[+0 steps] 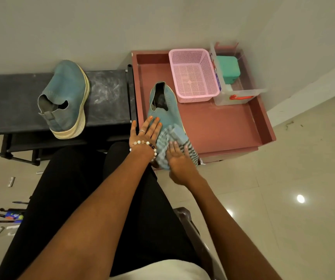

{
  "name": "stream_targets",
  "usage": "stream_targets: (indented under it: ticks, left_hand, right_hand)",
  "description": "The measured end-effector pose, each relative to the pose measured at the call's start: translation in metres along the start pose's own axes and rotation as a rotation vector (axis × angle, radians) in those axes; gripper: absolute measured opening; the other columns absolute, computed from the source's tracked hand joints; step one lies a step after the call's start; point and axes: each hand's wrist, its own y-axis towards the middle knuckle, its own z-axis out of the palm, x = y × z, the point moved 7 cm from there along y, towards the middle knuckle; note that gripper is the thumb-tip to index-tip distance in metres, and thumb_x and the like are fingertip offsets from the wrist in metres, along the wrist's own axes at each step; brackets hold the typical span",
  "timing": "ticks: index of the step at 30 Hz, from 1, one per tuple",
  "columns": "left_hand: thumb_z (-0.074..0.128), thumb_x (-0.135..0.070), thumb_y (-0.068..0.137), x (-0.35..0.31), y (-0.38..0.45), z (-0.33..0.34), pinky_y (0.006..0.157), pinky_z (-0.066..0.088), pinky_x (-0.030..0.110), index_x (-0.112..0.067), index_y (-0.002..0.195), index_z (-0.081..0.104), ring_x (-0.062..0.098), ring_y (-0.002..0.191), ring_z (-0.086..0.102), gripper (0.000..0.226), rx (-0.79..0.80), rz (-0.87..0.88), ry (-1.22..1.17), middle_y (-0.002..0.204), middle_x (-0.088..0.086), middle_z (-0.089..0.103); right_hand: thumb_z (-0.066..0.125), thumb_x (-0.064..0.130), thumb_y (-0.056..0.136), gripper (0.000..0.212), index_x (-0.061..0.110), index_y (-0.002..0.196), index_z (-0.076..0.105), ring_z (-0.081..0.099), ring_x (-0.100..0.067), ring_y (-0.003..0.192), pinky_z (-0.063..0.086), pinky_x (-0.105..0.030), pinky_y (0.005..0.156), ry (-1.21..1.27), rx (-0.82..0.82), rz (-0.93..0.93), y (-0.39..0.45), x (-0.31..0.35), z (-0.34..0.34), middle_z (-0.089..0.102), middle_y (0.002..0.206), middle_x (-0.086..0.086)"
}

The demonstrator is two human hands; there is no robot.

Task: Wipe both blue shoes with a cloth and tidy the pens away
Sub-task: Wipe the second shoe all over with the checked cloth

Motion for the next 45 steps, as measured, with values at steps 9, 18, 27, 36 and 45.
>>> stream_targets:
  ticks: [9,18,27,36,45]
  left_hand:
    - [0.050,-0.042,0.095,0.002,0.000,0.000,0.115,-0.008,0.057,-0.018,0.148,-0.027,0.023,0.140,-0.034,0.096,0.019,-0.020,0.006,0.153,-0.002,-0.036]
    - [0.036,-0.032,0.100,0.001,0.000,-0.001,0.115,-0.007,0.058,-0.017,0.147,-0.028,0.022,0.140,-0.033,0.080,0.017,-0.010,-0.012,0.153,-0.002,-0.036]
    - [0.055,-0.045,0.091,0.001,0.001,0.002,0.115,-0.008,0.057,-0.016,0.147,-0.028,0.024,0.139,-0.035,0.104,0.038,-0.018,-0.003,0.152,0.000,-0.038]
    - [0.058,-0.051,0.088,0.001,0.003,0.004,0.114,-0.008,0.058,-0.018,0.144,-0.031,0.025,0.138,-0.037,0.109,0.087,-0.026,-0.005,0.150,0.001,-0.040]
    - [0.052,-0.035,0.094,0.001,-0.002,-0.003,0.116,-0.006,0.055,-0.017,0.146,-0.030,0.023,0.140,-0.034,0.098,0.043,-0.011,-0.041,0.152,-0.002,-0.037]
  right_hand:
    - [0.039,0.020,0.096,0.062,0.008,0.150,0.012,0.001,-0.019,0.146,-0.010,-0.059,0.111,-0.194,-0.043,-0.026,0.000,-0.006,-0.005,0.010,0.158,-0.008]
    - [0.040,0.013,0.094,0.063,0.001,0.149,0.012,-0.002,-0.028,0.146,-0.007,-0.045,0.116,-0.002,-0.043,-0.051,-0.002,0.003,-0.001,0.006,0.157,-0.019]
    - [0.036,0.024,0.098,0.063,0.002,0.149,0.007,-0.002,-0.026,0.146,-0.005,-0.055,0.115,-0.194,-0.029,-0.010,0.011,0.002,-0.001,0.006,0.158,-0.016]
    - [0.035,0.030,0.098,0.067,-0.001,0.149,0.003,-0.006,-0.033,0.145,-0.008,-0.048,0.114,-0.126,-0.038,0.031,0.049,-0.003,-0.010,-0.001,0.156,-0.024]
    - [0.042,0.013,0.093,0.066,0.007,0.150,0.010,0.002,-0.020,0.147,-0.005,-0.051,0.115,-0.113,0.019,-0.072,-0.025,0.005,0.004,0.008,0.158,-0.010]
